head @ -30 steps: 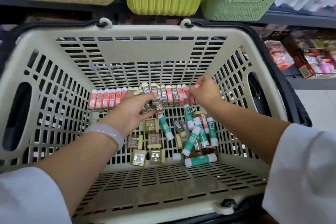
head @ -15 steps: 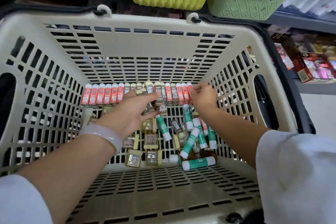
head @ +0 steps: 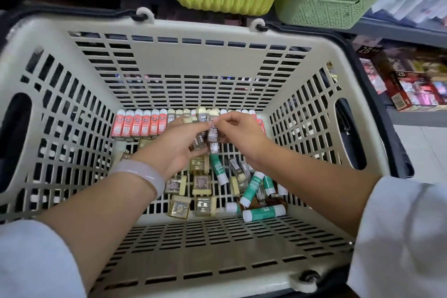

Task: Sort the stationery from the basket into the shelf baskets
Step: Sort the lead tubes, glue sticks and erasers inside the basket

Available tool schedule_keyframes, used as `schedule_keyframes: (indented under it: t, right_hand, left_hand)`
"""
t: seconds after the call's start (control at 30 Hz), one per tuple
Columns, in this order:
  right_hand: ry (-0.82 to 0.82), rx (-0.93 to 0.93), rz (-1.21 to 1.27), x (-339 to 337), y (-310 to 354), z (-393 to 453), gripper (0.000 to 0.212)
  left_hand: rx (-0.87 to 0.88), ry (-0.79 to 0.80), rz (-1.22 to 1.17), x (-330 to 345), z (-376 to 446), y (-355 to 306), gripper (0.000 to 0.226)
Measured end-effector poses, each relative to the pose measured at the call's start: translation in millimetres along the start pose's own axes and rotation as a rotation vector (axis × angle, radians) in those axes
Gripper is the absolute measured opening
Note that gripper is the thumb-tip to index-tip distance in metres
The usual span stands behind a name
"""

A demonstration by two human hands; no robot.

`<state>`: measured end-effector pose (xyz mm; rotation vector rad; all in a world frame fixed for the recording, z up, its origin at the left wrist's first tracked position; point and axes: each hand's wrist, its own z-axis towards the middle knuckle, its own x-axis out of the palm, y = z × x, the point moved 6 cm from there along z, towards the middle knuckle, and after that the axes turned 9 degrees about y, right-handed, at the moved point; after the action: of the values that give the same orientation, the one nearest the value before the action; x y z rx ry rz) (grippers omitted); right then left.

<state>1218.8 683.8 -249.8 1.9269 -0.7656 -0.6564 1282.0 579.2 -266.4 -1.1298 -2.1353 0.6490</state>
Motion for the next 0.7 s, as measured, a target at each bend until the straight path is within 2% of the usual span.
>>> schedule_keyframes:
  t: [0.13,0.2,0.27,0.33,0.4,0.53,0.63,0.7]
  right_hand:
    - [0.017,0.031,0.195,-3,-4,-1,0.014]
    - [-0.042,0.069,0.181,-14,-7,2,0.012]
    - [-0.227,0.125,-0.064,-40,-11,5,0.015]
    - [-0.39,0.168,-0.466,-66,-10,4,0.021]
    - [-0.44,0.195,-0.693,-79,-13,5,0.019]
    - [-0.445,0.247,-0.893,-80,-25,11,0.022]
    - [-0.506,0.209,-0.88,-84,-25,13,0.032]
    - [-0.519,0.199,-0.896,-88,-27,14,0.03]
  left_hand:
    - [-0.026,-0.022,-0.01,-5,0,0,0.019]
    - [-0.032,-0.062,-0.019,-8,1,-1,0.02]
    - [-0.014,-0.085,-0.022,-11,1,-2,0.025]
    - [0.009,-0.1,-0.028,-14,2,-4,0.034]
    - [0.02,-0.101,-0.033,-16,3,-4,0.035]
    - [0.009,-0.093,-0.015,-15,5,-2,0.024]
    - [0.0,-0.079,-0.004,-13,7,0,0.042]
    - [0.005,-0.081,-0.003,-13,8,0,0.05]
